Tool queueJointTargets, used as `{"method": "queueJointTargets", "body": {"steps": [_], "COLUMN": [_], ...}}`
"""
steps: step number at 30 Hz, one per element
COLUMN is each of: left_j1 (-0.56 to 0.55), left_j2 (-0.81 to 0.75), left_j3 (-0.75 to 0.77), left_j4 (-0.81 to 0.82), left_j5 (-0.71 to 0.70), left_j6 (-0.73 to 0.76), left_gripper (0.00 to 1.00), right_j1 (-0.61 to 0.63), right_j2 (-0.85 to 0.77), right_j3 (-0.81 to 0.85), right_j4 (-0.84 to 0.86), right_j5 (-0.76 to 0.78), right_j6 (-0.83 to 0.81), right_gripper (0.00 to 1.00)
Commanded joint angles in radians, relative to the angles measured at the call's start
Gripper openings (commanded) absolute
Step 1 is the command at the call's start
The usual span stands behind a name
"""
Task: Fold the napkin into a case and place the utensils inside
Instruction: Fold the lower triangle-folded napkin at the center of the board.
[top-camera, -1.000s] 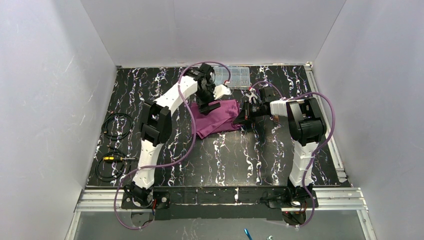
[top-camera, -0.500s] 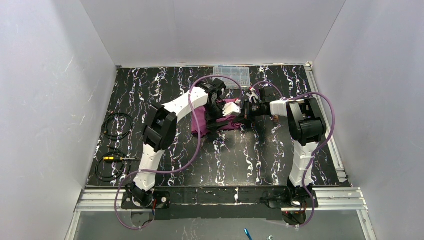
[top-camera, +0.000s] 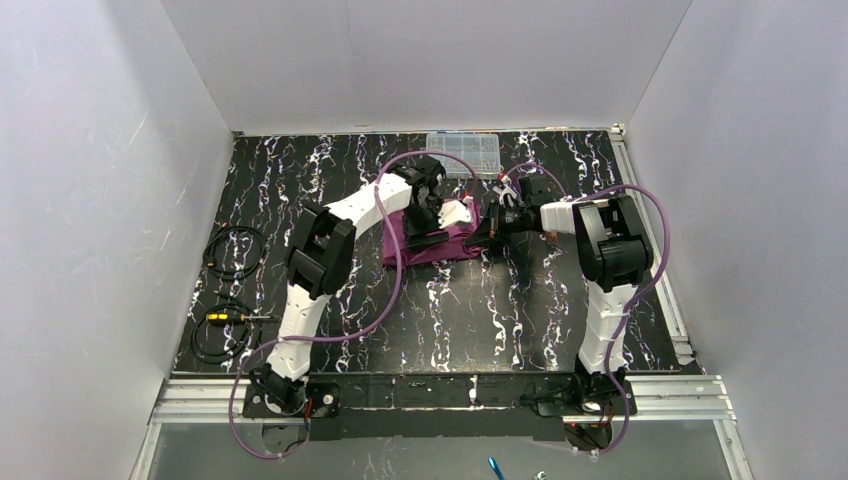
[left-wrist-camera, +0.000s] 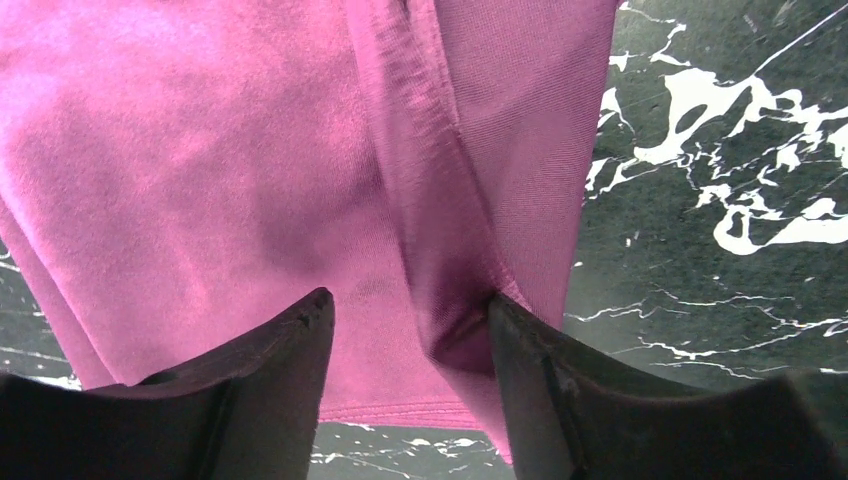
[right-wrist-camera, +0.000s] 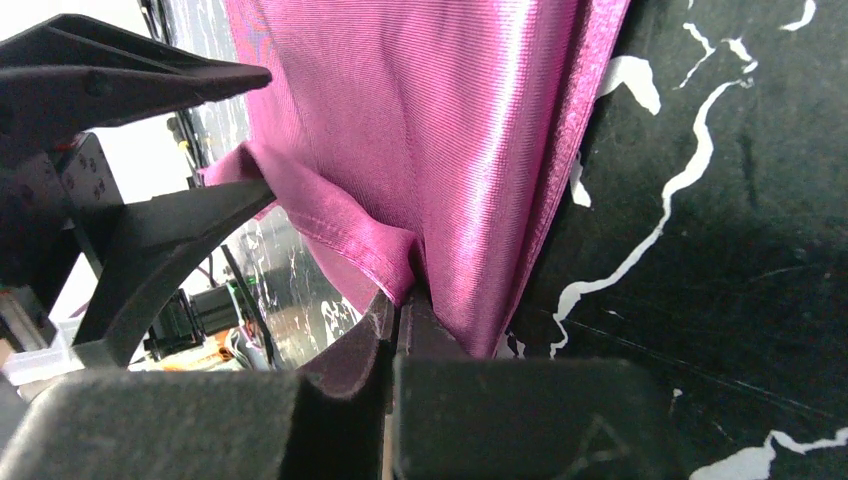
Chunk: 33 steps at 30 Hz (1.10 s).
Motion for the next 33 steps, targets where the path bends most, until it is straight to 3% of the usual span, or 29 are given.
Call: {"method": "queueJointTargets", "body": {"steps": [1,11,18,21,25,28,33], "left_j1": [0.001,0.053,0.109,0.144,0.15,0.11,0.013], "left_j2": [0.004,0.06,0.092,0.105,0.088,0.037,0.018], "left_j3": [0.015,0.132,0.177,0.249,0.321,0.259,0.144], "left_j4": [-0.015,-0.028,-0.046,-0.063,-0.144,-0.15,-0.13], "left_j5": [-0.021,-0.029,-0.016,0.021,0.132,0.219,0.216], "left_j6": [0.011,-0.012,-0.027,-0.062,-0.093,-0.141,-0.179], "left_gripper": [0.51,0.28,0.26,0.28,0.41,0.48,0.54], "right_j1": [-0.004,-0.004,-0.004,-0.004,-0.003,-0.004,-0.004], "right_j2": [0.007,-0.001,-0.004,-0.002,0.0,0.003,0.003], "right_j3": [-0.033,-0.047,-0.055,-0.054,-0.056,-0.059,-0.06], "right_j4": [-0.016,-0.011,0.021,0.024,0.024,0.029,0.024], "right_j5": [0.105,0.094,0.098,0.101,0.11,0.114,0.117], "right_j6": [-0.047,-0.032,-0.021,-0.012,-0.005,-0.001,-0.001], "right_gripper": [0.01,0.01,0.01,0.01,0.01,0.01,0.01]}}
